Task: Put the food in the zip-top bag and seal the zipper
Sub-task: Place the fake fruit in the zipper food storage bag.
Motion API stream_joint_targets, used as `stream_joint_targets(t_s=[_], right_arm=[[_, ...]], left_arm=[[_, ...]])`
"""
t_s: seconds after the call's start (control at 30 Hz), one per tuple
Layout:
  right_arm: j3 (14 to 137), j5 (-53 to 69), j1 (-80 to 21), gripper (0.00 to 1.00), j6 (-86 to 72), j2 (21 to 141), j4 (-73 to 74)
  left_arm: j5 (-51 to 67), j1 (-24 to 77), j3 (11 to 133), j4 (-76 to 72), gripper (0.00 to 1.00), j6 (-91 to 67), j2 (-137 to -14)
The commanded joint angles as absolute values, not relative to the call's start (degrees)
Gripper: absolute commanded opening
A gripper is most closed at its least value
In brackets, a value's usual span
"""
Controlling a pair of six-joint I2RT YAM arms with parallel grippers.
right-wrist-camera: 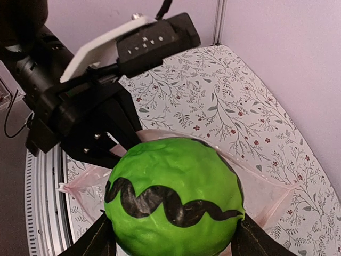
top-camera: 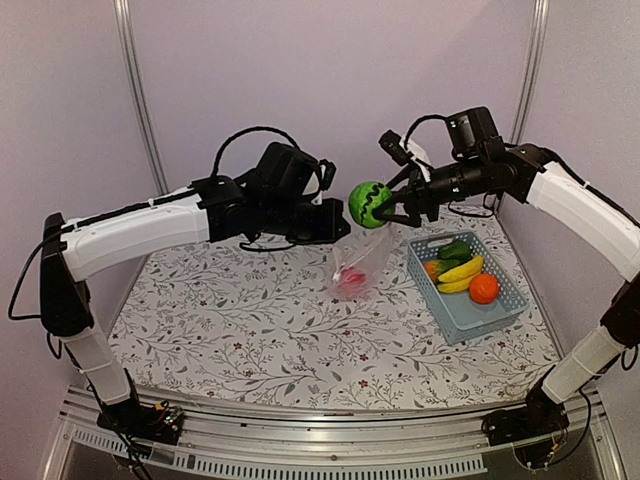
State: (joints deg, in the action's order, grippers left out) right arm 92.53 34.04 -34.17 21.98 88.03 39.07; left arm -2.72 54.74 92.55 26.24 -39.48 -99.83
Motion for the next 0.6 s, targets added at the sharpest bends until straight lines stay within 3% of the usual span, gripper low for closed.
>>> stream_joint_targets(t_s=[0.0, 0.07, 0.2, 0.4, 0.57], right_arm=[[89.05, 19.14, -35.54, 0.60, 22.86, 87.37, 36.59], [88.48, 16.55, -36.25, 0.73, 22.98, 87.36, 36.65], [89.60, 17.16, -36.50, 0.85, 22.32, 86.60, 36.96], [93.84, 22.89, -36.47, 0.89, 23.56, 83.71, 41.26], [92.74, 21.49, -35.46, 0.90, 23.85, 79.42, 42.14]], left_arm=[[-0.49, 54.98, 91.60, 22.26, 0.00, -40.50, -97.72], [-0.46, 54.93, 91.46, 22.01, 0.00, -40.72, -98.14], [0.88, 54.90, 90.85, 21.71, 0.00, -40.75, -98.52], [1.46, 53.36, 90.97, 24.60, 0.00, -40.89, -98.93], [-5.94, 51.23, 100.37, 42.76, 0.00, -34.11, -99.66]])
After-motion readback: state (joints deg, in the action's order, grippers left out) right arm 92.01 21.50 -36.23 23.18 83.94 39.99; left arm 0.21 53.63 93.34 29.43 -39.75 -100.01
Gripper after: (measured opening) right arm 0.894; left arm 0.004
